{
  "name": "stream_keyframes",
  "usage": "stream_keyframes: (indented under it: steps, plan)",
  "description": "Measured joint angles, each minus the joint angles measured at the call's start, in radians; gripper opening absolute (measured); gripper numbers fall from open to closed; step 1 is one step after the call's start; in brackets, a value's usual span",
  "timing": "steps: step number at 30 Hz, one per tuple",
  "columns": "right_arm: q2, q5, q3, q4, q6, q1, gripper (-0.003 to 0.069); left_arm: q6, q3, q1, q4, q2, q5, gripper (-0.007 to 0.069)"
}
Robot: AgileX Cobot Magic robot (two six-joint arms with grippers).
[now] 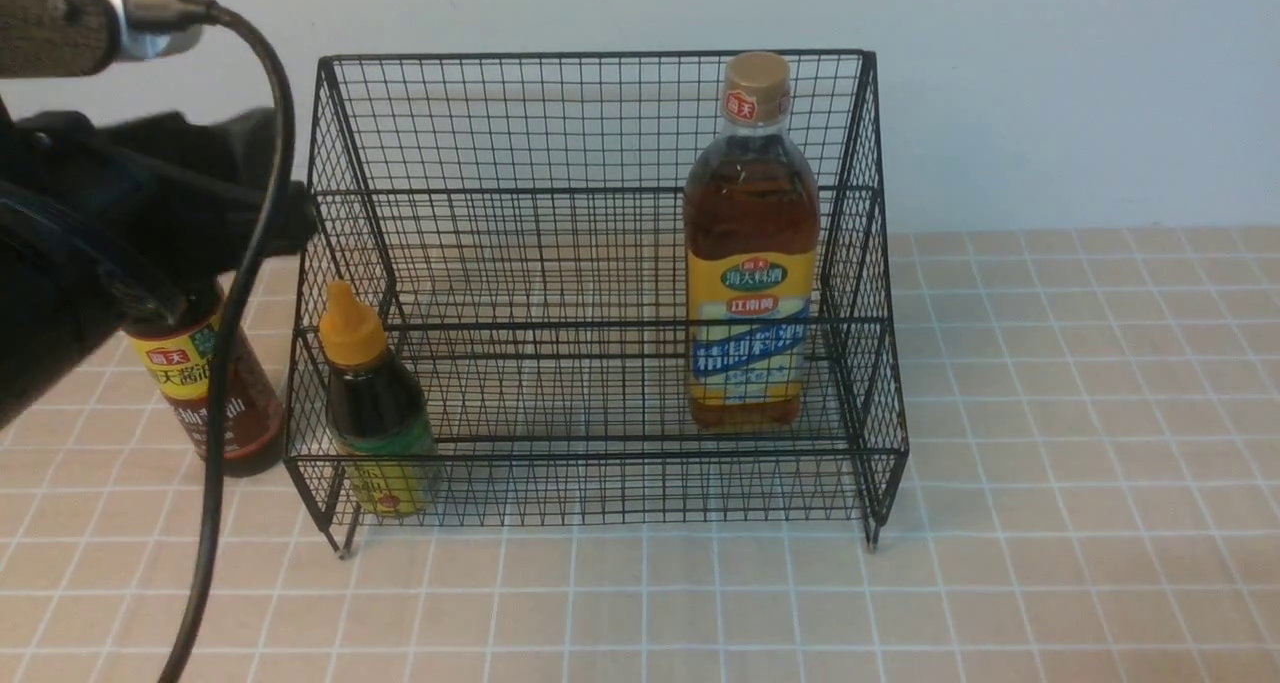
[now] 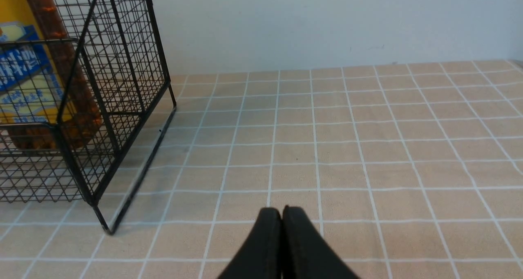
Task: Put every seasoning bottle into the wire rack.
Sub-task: Use the left arm to grab the condiment bottle closest to it
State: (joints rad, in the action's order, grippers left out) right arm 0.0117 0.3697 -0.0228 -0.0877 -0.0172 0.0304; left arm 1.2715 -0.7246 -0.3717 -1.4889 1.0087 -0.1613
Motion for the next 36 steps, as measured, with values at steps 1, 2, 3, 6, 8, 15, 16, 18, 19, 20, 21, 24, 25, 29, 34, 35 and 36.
stream_keyframes:
  steps: [1, 2, 3, 6, 8, 15, 16, 18, 19, 20, 21, 24, 25, 29, 34, 35, 36]
  plan:
    - [0.0, 0.0, 0.0, 0.0, 0.0, 0.0, -0.0015, 0.028, 0.0, 0.0, -0.052, 0.0, 0.045, 0.026]
    - [0.0, 0.0, 0.0, 0.0, 0.0, 0.0, -0.0015, 0.047, 0.0, 0.0, -0.105, 0.0, 0.083, 0.0234]
    - [0.0, 0.0, 0.0, 0.0, 0.0, 0.0, -0.0015, 0.056, 0.0, 0.0, -0.126, 0.0, 0.098, 0.0221]
    - [0.0, 0.0, 0.0, 0.0, 0.0, 0.0, -0.0015, 0.107, 0.0, 0.0, -0.218, 0.0, 0.225, 0.0096]
    - [0.0, 0.0, 0.0, 0.0, 0.0, 0.0, -0.0015, 0.112, 0.0, 0.0, -0.225, 0.0, 0.315, 0.0048]
    - [0.0, 0.0, 0.0, 0.0, 0.0, 0.0, -0.0015, 0.102, -0.005, 0.0, -0.141, 0.0, 0.615, -0.0007]
    - [0.0, 0.0, 0.0, 0.0, 0.0, 0.0, -0.0015, 0.084, -0.006, 0.0, -0.098, 0.0, 0.638, -0.0007]
    - [0.0, 0.0, 0.0, 0.0, 0.0, 0.0, -0.0015, 0.046, -0.006, 0.0, -0.043, 0.0, 0.659, -0.0007]
    - [0.0, 0.0, 0.0, 0.0, 0.0, 0.0, -0.0015, 0.018, -0.006, 0.0, 0.006, 0.0, 0.673, -0.0007]
    - [0.0, 0.0, 0.0, 0.0, 0.0, 0.0, -0.0015, -0.071, -0.006, 0.0, 0.108, 0.0, 0.706, -0.0007]
    - [0.0, 0.0, 0.0, 0.0, 0.0, 0.0, -0.0015, -0.113, -0.006, 0.0, 0.152, 0.0, 0.721, -0.0007]
    - [0.0, 0.0, 0.0, 0.0, 0.0, 0.0, -0.0015, -0.274, -0.006, 0.0, 0.333, -0.003, 0.776, -0.0007]
    - [0.0, 0.0, 0.0, 0.0, 0.0, 0.0, -0.0015, -0.323, -0.006, 0.0, 0.406, -0.007, 0.794, -0.0007]
    - [0.0, 0.0, 0.0, 0.0, 0.0, 0.0, -0.0015, -0.508, -0.006, 0.0, 0.679, -0.072, 0.855, -0.0007]
    - [0.0, 0.0, 0.0, 0.0, 0.0, 0.0, -0.0015, -0.745, -0.006, 0.0, 0.952, -0.215, 0.862, -0.0007]
    - [0.0, 0.0, 0.0, 0.0, 0.0, 0.0, -0.0015, -0.805, -0.006, 0.0, 1.013, -0.239, 0.862, -0.0007]
    - [0.0, 0.0, 0.0, 0.0, 0.0, 0.0, -0.0015, -0.854, -0.006, 0.0, 1.063, -0.262, 0.862, -0.0007]
